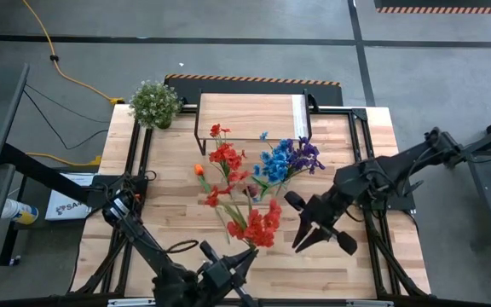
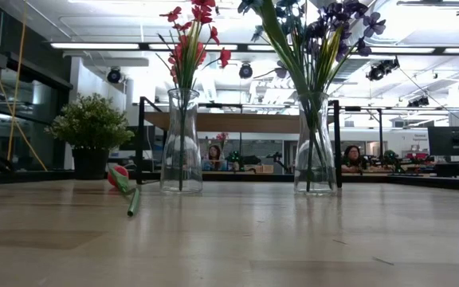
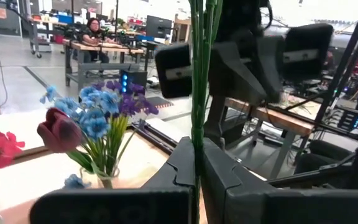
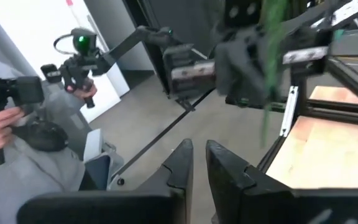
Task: Pick and place flowers into a vace then onto a shelf
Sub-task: Put the red flowers into the left transparent vase
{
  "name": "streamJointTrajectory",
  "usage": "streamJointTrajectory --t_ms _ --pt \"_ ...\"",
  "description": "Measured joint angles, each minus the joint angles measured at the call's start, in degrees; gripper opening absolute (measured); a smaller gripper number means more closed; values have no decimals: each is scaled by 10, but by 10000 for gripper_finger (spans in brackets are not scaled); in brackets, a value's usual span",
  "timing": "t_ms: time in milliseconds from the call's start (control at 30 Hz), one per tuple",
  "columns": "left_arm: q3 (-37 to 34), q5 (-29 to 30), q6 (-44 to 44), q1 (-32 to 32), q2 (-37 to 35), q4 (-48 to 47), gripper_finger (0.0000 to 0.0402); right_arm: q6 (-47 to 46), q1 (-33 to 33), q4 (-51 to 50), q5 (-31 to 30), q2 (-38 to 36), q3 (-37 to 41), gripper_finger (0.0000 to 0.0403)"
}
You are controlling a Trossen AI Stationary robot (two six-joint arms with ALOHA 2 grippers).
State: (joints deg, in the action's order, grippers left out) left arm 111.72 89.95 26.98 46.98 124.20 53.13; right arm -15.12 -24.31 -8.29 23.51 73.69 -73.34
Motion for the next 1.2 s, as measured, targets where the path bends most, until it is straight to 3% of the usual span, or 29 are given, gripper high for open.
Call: streamJointTrajectory --t_ms 267,400,600,1200 --pt "0 0 -213 6 0 -174 36 -2 7 -5 0 -39 0 51" --pt "0 0 -241 15 0 -210 36 1 7 -23 0 -70 0 53" --pt "0 0 -169 13 -8 -190 36 2 7 -47 0 -118 0 47" --pt "0 2 120 -33 -130 -188 36 41 7 -156 0 -240 0 47"
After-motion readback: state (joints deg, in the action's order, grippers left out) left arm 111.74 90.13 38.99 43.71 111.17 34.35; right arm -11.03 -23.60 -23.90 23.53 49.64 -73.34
